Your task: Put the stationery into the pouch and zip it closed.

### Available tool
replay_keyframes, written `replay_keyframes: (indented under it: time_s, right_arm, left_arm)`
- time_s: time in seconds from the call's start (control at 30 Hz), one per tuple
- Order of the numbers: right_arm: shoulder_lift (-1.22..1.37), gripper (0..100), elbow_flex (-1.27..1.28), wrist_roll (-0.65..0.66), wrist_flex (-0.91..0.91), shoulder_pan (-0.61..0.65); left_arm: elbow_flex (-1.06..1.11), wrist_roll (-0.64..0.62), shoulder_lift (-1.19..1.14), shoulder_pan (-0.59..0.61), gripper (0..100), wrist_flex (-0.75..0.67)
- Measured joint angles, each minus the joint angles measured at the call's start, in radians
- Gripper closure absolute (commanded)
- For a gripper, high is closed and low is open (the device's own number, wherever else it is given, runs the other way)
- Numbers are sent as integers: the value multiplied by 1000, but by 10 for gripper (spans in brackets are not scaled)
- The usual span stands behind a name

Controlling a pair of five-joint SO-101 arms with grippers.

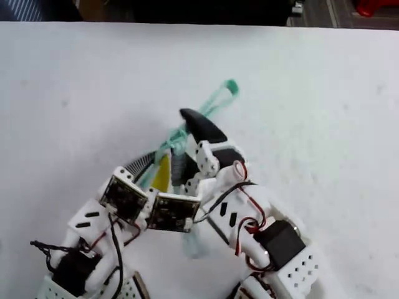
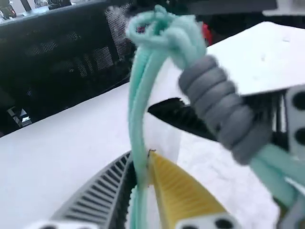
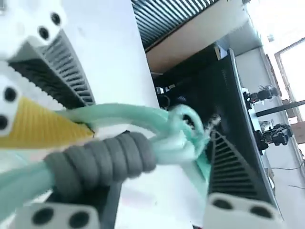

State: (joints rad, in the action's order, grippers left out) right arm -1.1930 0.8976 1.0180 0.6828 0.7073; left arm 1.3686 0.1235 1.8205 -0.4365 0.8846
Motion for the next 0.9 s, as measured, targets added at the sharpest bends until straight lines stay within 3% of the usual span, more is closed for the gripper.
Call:
replay_keyframes:
  time_s: [0.4,0.57,0.77,0.9]
  right_arm:
    - [-112,796,15,-2,-41,-15]
    - [-153,796,34,3,-31,-112]
    - [-219,800,95,123,-25,-256]
    - [-292,870,97,72,-9,-267]
  left_arm:
    - [94,-6,12,-5,979,-98]
    - [95,-5,12,-11,979,-98]
    - [95,-5,12,-14,979,-98]
    - [95,-5,12,-14,979,-98]
